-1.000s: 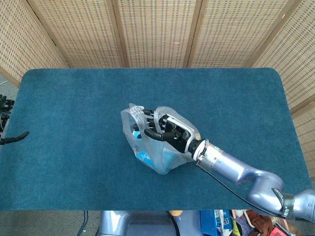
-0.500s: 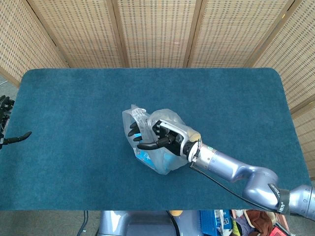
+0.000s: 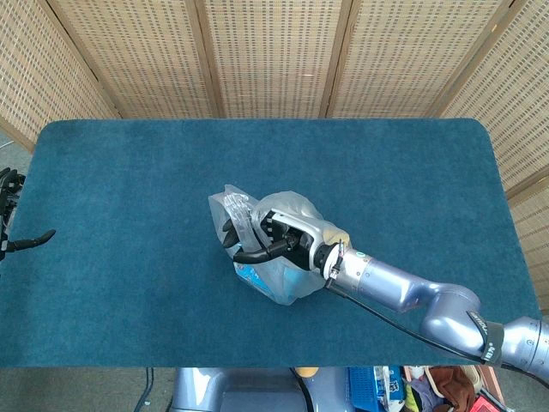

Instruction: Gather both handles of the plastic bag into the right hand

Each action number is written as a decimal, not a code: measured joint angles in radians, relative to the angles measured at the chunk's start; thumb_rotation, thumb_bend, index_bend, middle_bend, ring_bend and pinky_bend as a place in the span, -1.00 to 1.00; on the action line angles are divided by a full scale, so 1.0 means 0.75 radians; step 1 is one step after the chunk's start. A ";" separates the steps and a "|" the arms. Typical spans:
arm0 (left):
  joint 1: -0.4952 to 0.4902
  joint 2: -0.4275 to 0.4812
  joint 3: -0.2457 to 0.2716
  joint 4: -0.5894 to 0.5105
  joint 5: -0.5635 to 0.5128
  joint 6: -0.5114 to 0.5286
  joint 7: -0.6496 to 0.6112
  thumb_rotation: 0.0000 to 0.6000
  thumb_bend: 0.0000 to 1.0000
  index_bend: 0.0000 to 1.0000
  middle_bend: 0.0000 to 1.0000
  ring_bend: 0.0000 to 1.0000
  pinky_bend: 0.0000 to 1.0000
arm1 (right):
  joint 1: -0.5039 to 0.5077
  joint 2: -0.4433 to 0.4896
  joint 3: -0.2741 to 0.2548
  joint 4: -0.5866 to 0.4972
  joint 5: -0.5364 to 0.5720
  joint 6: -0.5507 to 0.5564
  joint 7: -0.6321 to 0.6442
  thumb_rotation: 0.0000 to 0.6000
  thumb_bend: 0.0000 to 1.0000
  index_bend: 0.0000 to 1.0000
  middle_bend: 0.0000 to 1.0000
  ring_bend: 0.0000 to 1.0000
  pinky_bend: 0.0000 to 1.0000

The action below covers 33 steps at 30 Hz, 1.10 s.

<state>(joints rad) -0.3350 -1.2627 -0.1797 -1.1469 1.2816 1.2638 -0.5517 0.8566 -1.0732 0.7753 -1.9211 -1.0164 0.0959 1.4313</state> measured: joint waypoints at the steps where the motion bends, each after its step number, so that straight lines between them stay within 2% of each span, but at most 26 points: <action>1: 0.000 -0.001 -0.001 0.003 0.001 -0.003 0.000 1.00 -0.96 -1.00 -1.00 -1.00 -1.00 | -0.002 -0.004 0.007 0.003 0.006 -0.011 -0.013 1.00 -0.69 -0.12 0.11 -0.17 -0.02; 4: 0.001 -0.006 -0.003 0.011 0.004 -0.011 -0.002 1.00 -0.96 -1.00 -1.00 -1.00 -1.00 | -0.009 -0.017 0.026 0.015 0.030 -0.039 -0.060 1.00 -0.49 -0.02 0.22 0.00 0.16; 5: 0.001 -0.007 -0.004 0.014 0.005 -0.012 -0.002 1.00 -0.96 -1.00 -1.00 -1.00 -1.00 | -0.011 -0.023 0.033 0.020 0.040 -0.046 -0.082 1.00 -0.34 0.03 0.27 0.07 0.23; 7: 0.001 -0.009 -0.007 0.020 0.007 -0.015 -0.001 1.00 -0.96 -1.00 -1.00 -1.00 -1.00 | -0.013 -0.032 0.042 0.030 0.057 -0.053 -0.117 1.00 -0.01 0.13 0.35 0.17 0.35; 11: 0.002 -0.012 -0.010 0.025 0.014 -0.015 0.003 1.00 -0.95 -1.00 -1.00 -1.00 -1.00 | -0.013 -0.042 0.043 0.050 0.075 -0.049 -0.200 1.00 0.82 0.34 0.52 0.33 0.58; 12: 0.002 -0.012 -0.011 0.026 0.016 -0.016 0.005 1.00 -0.95 -1.00 -1.00 -1.00 -1.00 | -0.012 -0.042 0.039 0.053 0.076 -0.041 -0.221 1.00 0.95 0.40 0.56 0.36 0.63; 17: 0.003 -0.013 -0.015 0.028 0.019 -0.018 0.013 1.00 -0.95 -1.00 -1.00 -1.00 -1.00 | -0.006 -0.037 -0.001 0.055 0.095 0.050 -0.338 1.00 1.00 0.53 0.63 0.43 0.79; 24: 0.007 -0.011 -0.017 0.014 0.023 -0.021 0.046 1.00 -0.95 -1.00 -1.00 -1.00 -1.00 | 0.017 0.014 -0.057 0.038 0.160 0.126 -0.453 1.00 1.00 0.54 0.63 0.43 0.79; 33: 0.008 0.014 -0.009 -0.030 0.021 -0.053 0.096 1.00 -0.92 -1.00 -1.00 -1.00 -1.00 | 0.026 0.089 -0.045 -0.007 0.224 0.223 -0.527 1.00 1.00 0.54 0.63 0.43 0.79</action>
<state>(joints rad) -0.3290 -1.2523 -0.1865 -1.1695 1.2975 1.2241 -0.4799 0.8763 -1.0065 0.7417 -1.9263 -0.8481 0.2631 1.0357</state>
